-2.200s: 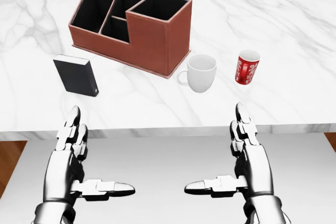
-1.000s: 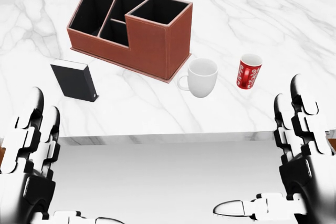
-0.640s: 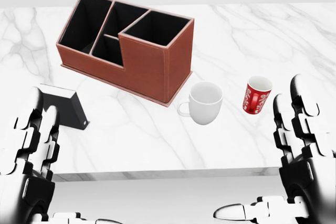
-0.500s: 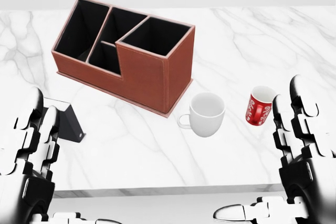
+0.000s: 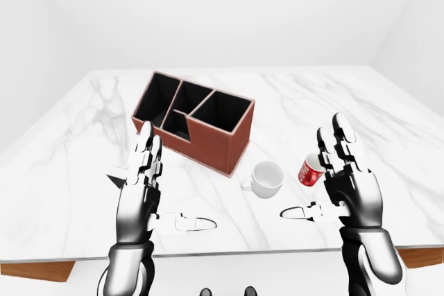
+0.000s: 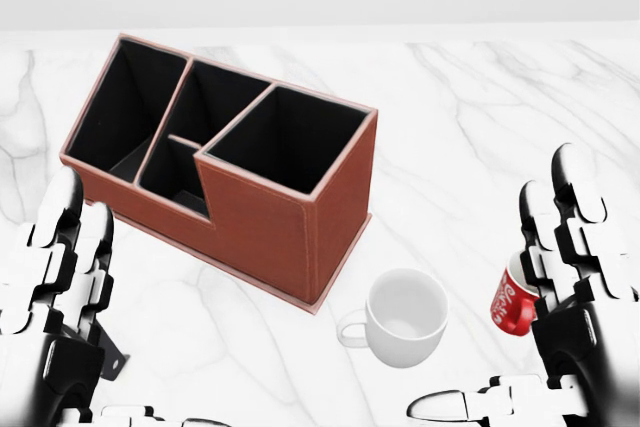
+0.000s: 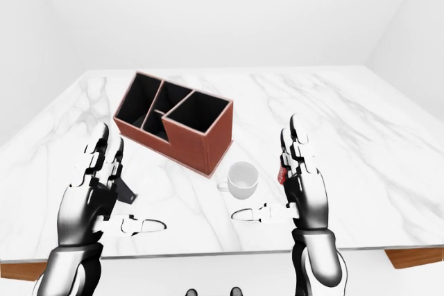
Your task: Pick up the red mug and place it to the right of the caddy.
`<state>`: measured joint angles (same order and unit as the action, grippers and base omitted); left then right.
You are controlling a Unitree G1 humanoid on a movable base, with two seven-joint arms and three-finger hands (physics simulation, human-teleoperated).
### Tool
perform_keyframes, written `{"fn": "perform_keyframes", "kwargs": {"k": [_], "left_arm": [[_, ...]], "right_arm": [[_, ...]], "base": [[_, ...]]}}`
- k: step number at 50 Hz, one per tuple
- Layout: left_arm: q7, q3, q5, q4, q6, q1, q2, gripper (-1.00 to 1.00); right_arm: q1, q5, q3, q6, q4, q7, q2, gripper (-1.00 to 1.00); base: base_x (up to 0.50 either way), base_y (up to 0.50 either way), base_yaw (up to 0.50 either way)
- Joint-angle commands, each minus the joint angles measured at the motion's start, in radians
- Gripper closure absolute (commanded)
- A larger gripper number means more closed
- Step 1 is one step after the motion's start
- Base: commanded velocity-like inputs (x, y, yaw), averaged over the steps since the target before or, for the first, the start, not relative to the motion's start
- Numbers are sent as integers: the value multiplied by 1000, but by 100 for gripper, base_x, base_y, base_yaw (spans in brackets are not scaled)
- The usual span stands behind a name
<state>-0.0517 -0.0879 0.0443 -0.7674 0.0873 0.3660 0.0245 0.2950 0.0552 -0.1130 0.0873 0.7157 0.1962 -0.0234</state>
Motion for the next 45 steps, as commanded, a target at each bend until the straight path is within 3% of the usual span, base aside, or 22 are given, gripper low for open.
{"fn": "perform_keyframes", "kwargs": {"k": [1,22,38,45], "left_arm": [[1,-2,-1,-8,0,2,1,-100],[-2,-2,-7,-14,0,7,3,-100],[-7,2,-8,-19,0,7,1,-100],[-7,5,-9,-19,0,6,0,-100]], "right_arm": [[-1,4,-5,0,3,3,-1,-100],[-13,-13,-9,0,-9,-12,-3,-100],[9,34,-8,0,8,25,-3,-100],[-1,45,-18,0,11,20,-5,-100]], "base": [[50,-3,0],[50,-3,0],[0,0,0],[0,-41,0]]}}
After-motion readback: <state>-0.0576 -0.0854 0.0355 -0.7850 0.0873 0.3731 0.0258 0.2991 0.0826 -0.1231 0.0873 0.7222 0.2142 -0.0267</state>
